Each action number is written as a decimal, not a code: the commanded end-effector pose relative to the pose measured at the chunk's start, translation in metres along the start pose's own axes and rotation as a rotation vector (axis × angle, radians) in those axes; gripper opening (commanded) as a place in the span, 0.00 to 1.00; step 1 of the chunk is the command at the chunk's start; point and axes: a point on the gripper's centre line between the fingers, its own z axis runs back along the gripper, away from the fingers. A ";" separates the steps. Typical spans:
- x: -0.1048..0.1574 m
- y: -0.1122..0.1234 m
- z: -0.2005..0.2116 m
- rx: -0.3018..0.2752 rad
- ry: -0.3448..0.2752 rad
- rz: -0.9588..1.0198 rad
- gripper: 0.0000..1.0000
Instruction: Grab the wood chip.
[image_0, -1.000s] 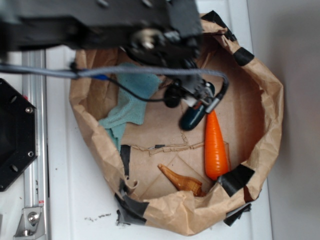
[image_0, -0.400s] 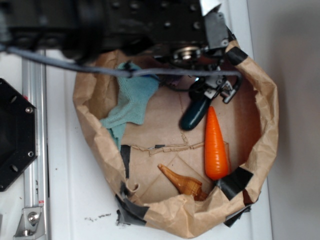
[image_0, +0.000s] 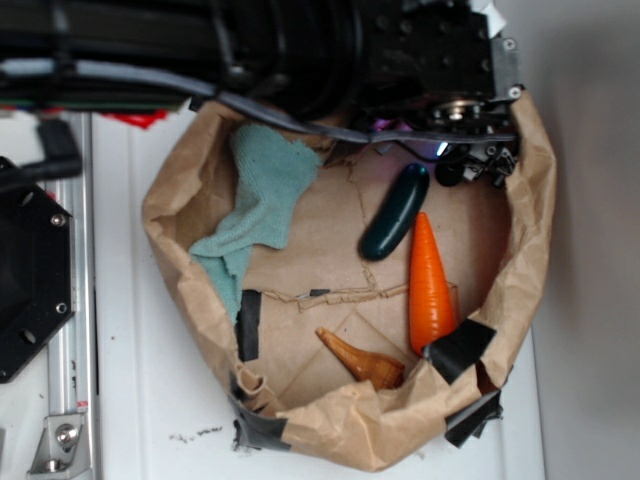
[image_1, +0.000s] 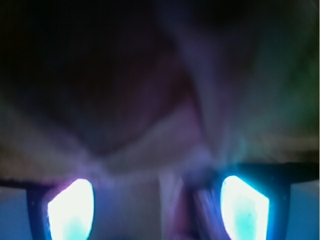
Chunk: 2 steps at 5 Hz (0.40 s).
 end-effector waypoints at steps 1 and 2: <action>-0.011 0.079 0.042 -0.109 -0.038 -0.005 1.00; -0.016 0.083 0.044 -0.125 -0.037 -0.025 1.00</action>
